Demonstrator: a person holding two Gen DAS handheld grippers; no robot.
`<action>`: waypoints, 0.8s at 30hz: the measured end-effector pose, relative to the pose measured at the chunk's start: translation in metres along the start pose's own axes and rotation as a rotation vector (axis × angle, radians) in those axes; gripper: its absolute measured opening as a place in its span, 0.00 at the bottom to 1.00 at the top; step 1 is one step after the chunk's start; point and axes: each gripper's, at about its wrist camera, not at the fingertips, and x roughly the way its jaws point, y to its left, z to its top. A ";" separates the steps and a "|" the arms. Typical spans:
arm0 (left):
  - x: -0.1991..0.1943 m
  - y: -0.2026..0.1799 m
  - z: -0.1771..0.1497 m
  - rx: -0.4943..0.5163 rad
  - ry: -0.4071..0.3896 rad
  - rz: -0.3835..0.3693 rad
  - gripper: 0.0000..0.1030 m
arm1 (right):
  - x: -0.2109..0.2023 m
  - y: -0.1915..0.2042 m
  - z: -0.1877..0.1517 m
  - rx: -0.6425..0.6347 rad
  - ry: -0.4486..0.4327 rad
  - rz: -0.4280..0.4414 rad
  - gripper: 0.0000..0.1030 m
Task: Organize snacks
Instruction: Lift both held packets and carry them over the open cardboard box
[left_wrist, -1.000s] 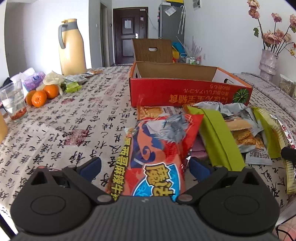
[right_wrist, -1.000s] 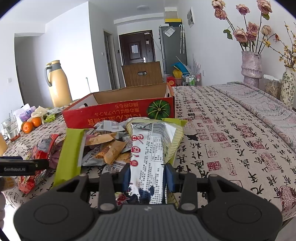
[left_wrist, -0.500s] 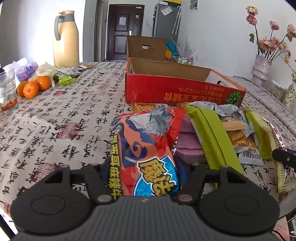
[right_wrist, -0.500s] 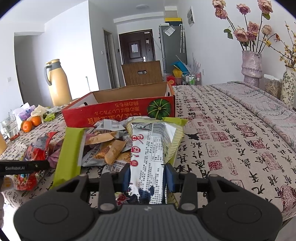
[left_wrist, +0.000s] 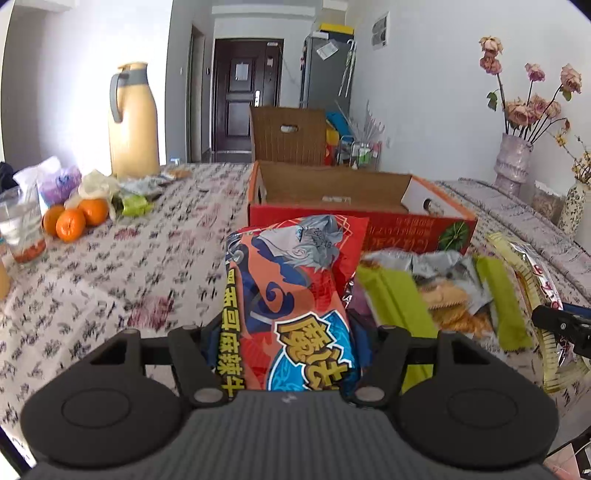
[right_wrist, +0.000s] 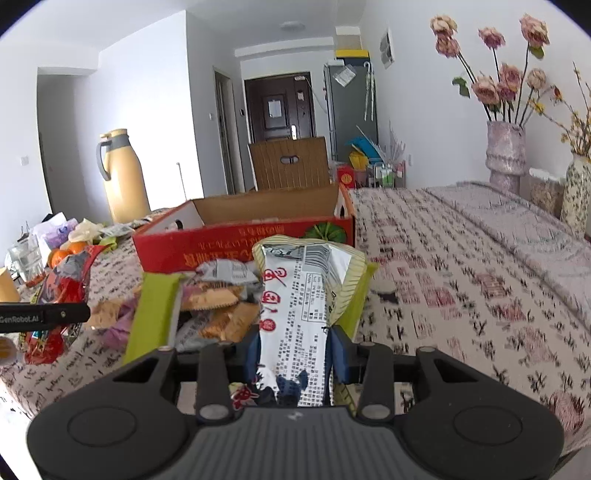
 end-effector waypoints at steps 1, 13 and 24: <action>0.000 -0.001 0.003 0.001 -0.007 -0.003 0.63 | 0.000 0.001 0.004 -0.004 -0.011 0.002 0.37; 0.018 -0.014 0.056 0.018 -0.070 -0.011 0.63 | 0.022 0.004 0.058 -0.041 -0.095 0.033 0.37; 0.062 -0.028 0.113 0.044 -0.097 0.010 0.63 | 0.079 0.002 0.125 -0.080 -0.164 0.037 0.37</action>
